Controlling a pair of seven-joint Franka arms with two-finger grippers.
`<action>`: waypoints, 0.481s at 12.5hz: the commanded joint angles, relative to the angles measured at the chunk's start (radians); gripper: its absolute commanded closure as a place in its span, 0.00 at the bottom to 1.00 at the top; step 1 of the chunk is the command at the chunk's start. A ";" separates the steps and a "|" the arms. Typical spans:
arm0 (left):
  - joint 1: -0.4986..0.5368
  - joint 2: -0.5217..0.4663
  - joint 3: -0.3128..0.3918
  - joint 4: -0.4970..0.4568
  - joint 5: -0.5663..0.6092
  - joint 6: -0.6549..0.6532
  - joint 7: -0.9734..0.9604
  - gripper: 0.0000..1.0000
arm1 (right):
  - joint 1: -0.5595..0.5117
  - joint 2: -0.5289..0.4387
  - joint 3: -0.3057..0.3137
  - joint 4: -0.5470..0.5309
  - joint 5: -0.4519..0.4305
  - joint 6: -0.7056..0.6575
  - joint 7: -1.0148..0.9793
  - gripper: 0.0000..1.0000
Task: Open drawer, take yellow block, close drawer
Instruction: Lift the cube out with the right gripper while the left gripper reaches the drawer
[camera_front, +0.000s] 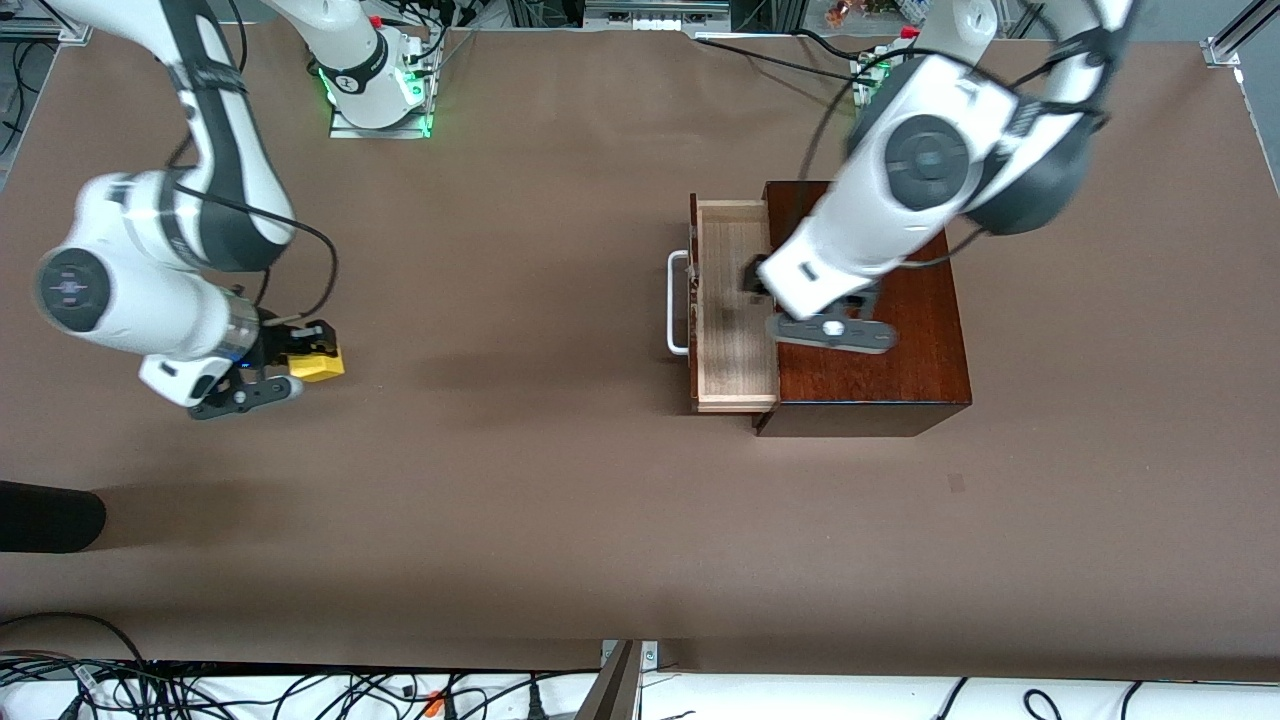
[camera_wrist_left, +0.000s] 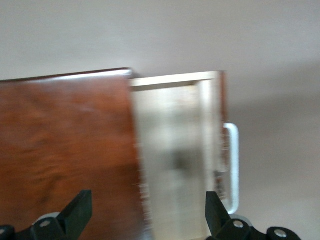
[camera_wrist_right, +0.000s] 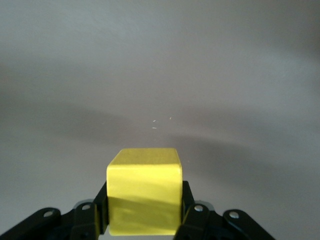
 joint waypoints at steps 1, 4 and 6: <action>-0.101 0.134 0.011 0.150 0.021 0.009 -0.026 0.00 | -0.007 -0.049 0.015 -0.235 0.014 0.238 0.040 0.92; -0.204 0.167 0.008 0.158 0.127 0.051 0.060 0.00 | -0.007 -0.020 0.025 -0.330 0.014 0.387 0.088 0.90; -0.235 0.168 0.006 0.156 0.175 0.053 0.213 0.00 | -0.007 0.017 0.026 -0.330 0.014 0.416 0.097 0.85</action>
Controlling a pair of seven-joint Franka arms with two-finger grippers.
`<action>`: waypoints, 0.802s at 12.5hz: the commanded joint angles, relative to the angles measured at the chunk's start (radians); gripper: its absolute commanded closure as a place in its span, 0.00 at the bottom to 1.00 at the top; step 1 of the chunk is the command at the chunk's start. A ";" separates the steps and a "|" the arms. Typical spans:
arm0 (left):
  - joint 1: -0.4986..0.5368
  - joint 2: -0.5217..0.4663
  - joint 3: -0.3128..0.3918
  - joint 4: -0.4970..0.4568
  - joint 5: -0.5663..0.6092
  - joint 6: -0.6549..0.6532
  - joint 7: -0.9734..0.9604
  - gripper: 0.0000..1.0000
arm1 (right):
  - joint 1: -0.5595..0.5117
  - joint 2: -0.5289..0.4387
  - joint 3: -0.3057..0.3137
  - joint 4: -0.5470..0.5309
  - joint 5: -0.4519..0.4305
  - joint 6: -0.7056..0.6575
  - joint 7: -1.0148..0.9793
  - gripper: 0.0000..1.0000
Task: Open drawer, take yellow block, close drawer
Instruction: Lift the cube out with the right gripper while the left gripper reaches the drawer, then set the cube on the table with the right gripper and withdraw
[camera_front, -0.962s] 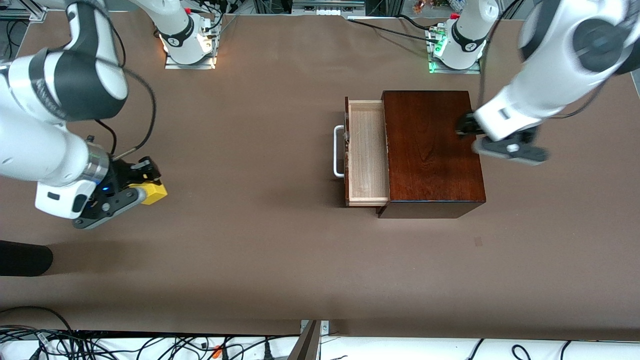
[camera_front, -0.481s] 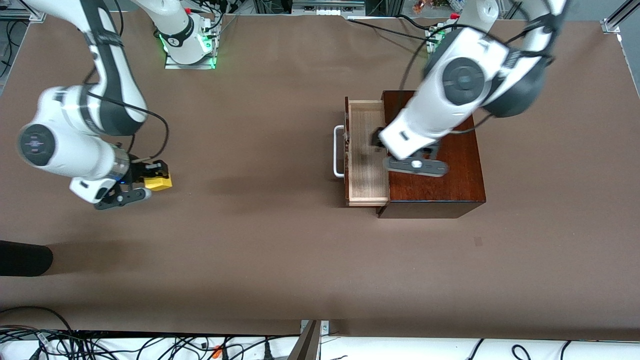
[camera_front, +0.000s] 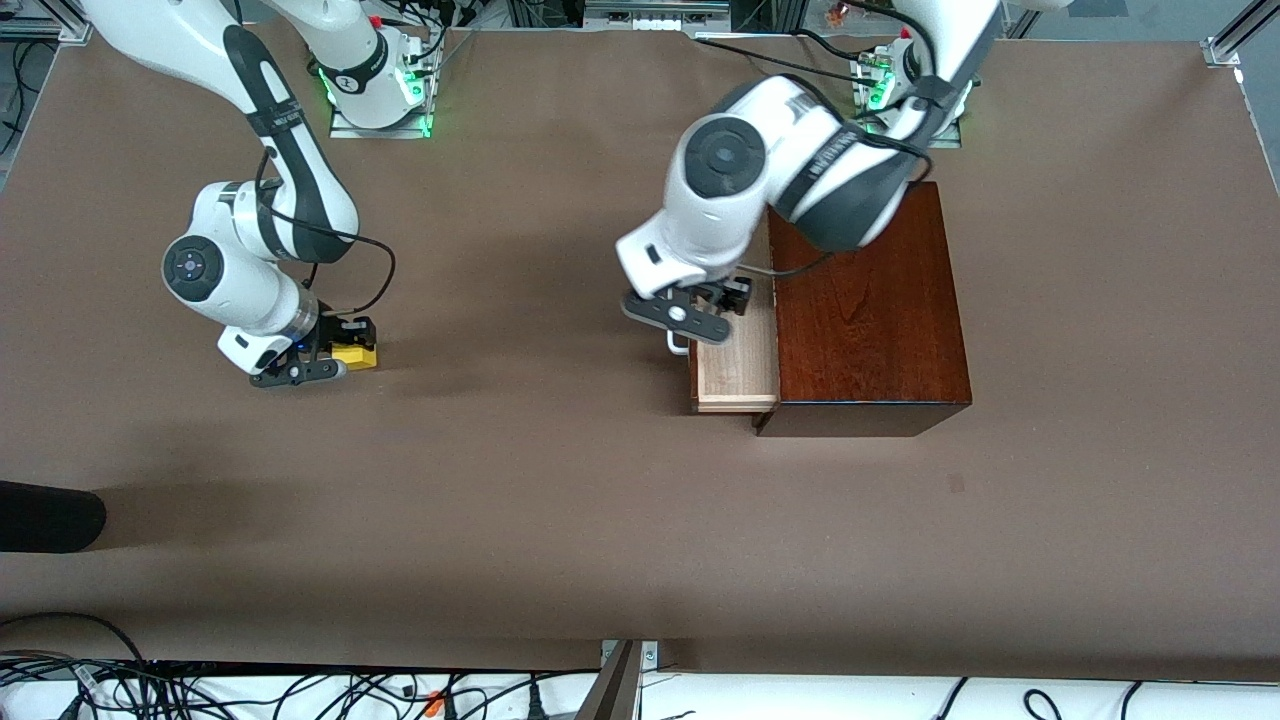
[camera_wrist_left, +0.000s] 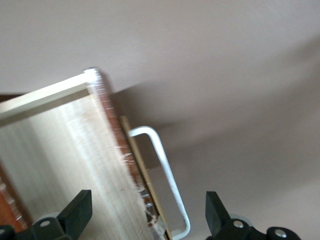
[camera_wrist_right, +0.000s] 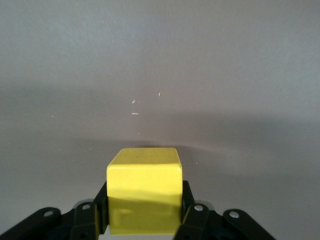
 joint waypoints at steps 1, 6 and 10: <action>-0.031 0.014 0.008 0.039 0.045 -0.009 0.220 0.27 | -0.007 0.014 0.012 -0.014 0.015 0.043 0.022 0.81; -0.049 0.071 0.005 0.042 0.025 -0.009 0.787 0.98 | -0.007 0.040 0.011 -0.005 0.020 0.053 0.019 0.00; -0.115 0.123 0.008 0.040 0.039 0.119 0.997 0.98 | -0.007 -0.054 0.009 0.044 0.012 -0.050 -0.010 0.00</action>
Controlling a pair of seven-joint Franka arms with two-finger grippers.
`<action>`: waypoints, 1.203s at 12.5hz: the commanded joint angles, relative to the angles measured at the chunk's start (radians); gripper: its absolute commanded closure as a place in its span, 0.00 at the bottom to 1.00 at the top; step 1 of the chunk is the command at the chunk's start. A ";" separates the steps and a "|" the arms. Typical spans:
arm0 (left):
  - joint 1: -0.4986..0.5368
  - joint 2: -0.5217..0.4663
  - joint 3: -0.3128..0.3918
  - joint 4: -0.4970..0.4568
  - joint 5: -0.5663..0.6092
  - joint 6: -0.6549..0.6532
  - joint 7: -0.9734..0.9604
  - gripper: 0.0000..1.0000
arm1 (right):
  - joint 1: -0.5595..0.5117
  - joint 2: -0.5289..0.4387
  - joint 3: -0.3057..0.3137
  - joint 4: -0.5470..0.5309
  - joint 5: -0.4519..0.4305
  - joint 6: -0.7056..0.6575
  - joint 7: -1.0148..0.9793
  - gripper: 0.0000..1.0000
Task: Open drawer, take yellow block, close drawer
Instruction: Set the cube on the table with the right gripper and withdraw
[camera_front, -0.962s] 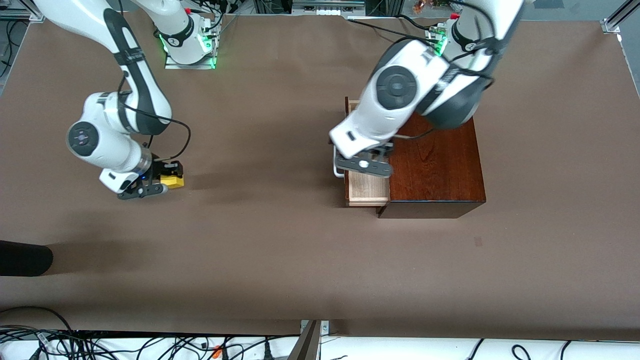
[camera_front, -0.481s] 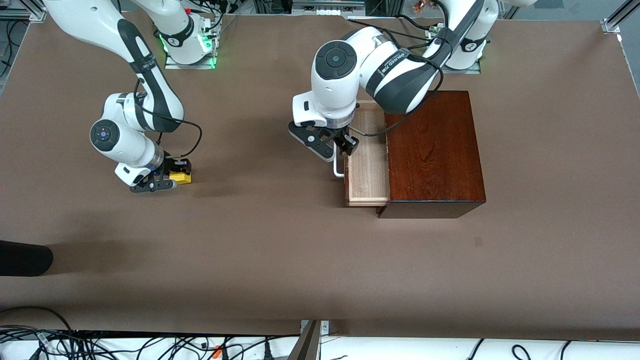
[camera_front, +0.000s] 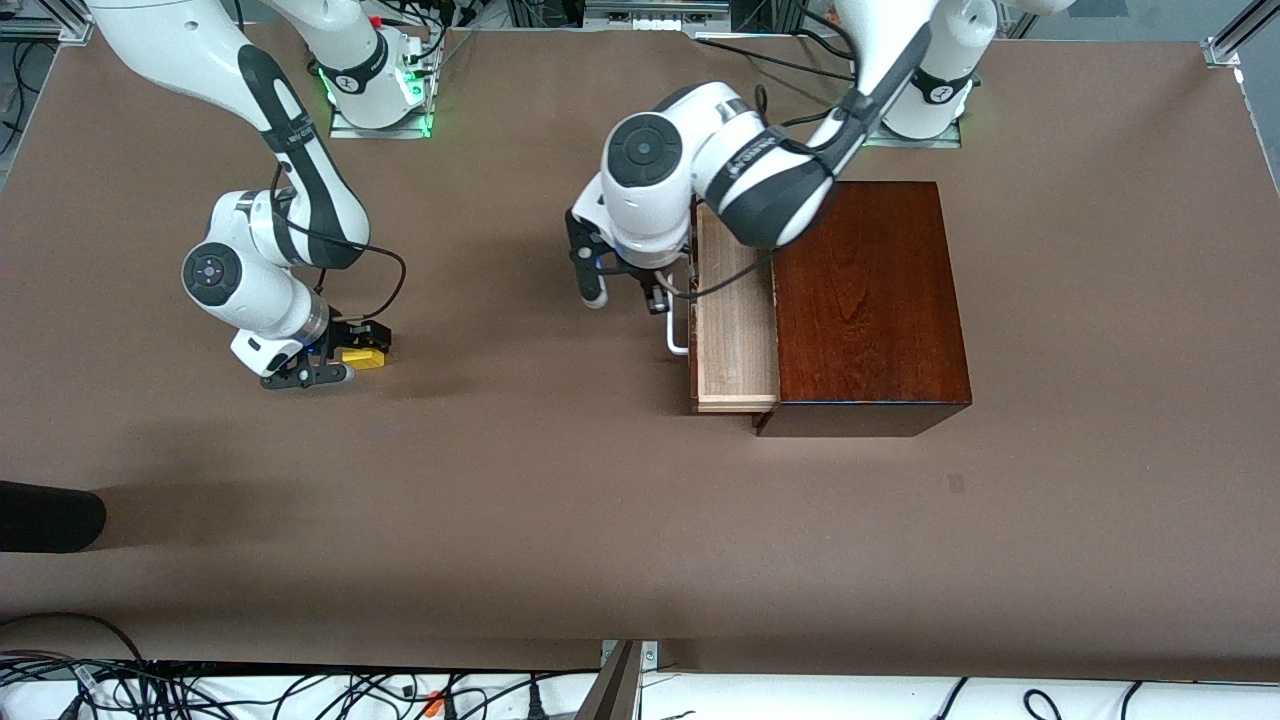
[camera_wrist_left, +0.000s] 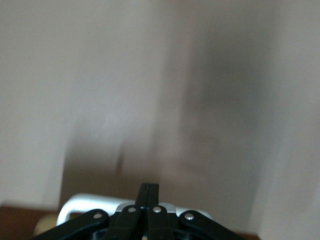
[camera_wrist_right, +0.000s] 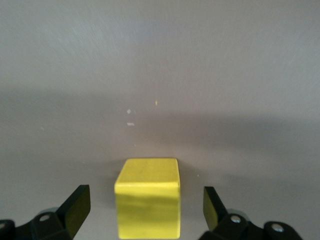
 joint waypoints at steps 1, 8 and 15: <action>-0.016 0.042 0.014 0.025 0.017 0.063 0.162 0.98 | -0.009 -0.117 0.006 0.028 0.013 -0.107 -0.023 0.00; -0.036 0.065 0.015 -0.042 0.163 0.063 0.249 0.96 | -0.024 -0.259 -0.013 0.371 -0.006 -0.601 0.017 0.00; 0.032 0.037 0.012 -0.044 0.161 -0.129 0.390 0.96 | -0.026 -0.256 -0.028 0.646 -0.037 -0.874 0.017 0.00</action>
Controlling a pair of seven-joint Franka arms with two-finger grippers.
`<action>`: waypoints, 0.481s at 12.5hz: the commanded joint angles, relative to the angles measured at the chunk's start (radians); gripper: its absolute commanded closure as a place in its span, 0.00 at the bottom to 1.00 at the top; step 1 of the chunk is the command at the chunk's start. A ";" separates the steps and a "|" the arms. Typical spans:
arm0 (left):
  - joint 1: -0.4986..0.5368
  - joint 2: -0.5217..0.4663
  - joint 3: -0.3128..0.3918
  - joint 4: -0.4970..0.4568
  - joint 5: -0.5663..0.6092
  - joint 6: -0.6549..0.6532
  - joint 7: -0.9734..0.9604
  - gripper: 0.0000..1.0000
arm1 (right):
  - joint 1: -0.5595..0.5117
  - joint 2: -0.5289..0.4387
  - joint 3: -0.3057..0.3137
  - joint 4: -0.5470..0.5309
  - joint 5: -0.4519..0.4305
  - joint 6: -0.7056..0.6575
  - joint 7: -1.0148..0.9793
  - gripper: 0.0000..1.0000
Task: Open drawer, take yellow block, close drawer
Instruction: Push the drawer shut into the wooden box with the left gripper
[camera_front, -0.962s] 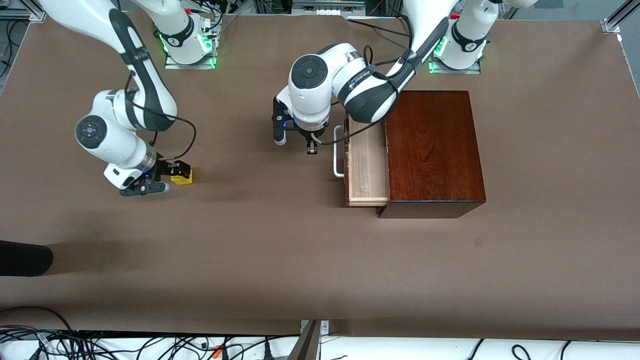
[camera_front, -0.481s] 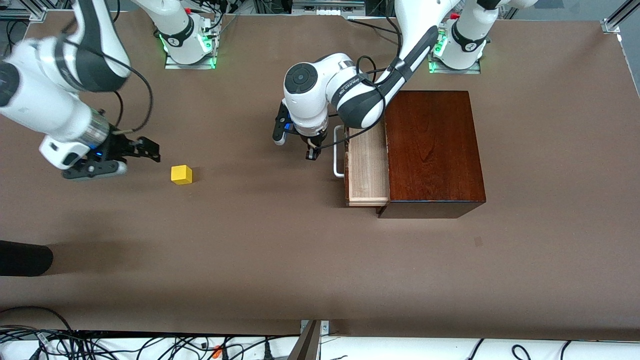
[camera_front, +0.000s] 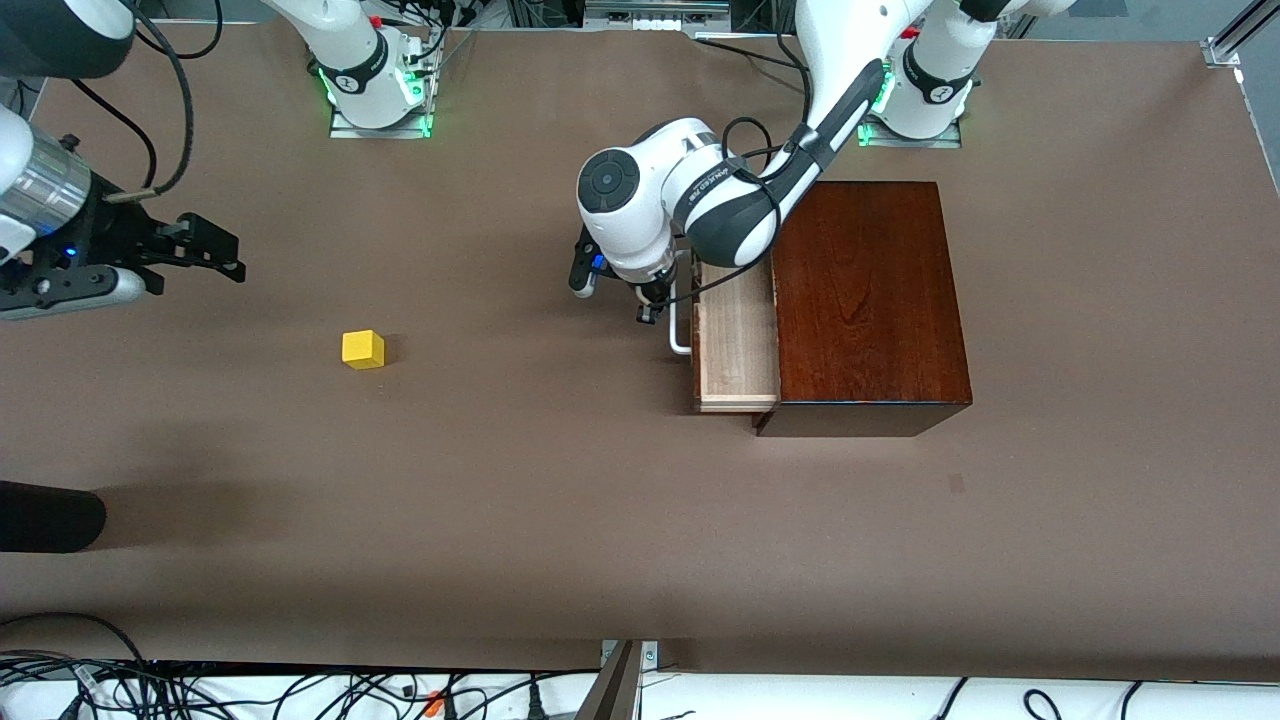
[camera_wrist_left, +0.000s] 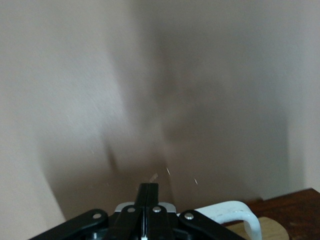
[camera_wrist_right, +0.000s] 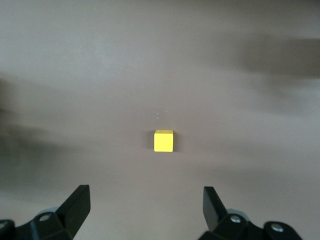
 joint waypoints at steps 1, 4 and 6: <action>0.042 -0.025 -0.003 -0.009 0.018 -0.044 0.065 0.95 | -0.011 0.024 0.004 0.052 -0.016 -0.042 0.010 0.00; 0.064 -0.025 0.002 -0.012 0.019 -0.061 0.080 0.95 | -0.010 0.027 -0.001 0.055 -0.060 -0.049 0.006 0.00; 0.081 -0.026 0.005 -0.009 0.019 -0.119 0.090 0.93 | -0.010 0.024 -0.001 0.059 -0.065 -0.049 0.009 0.00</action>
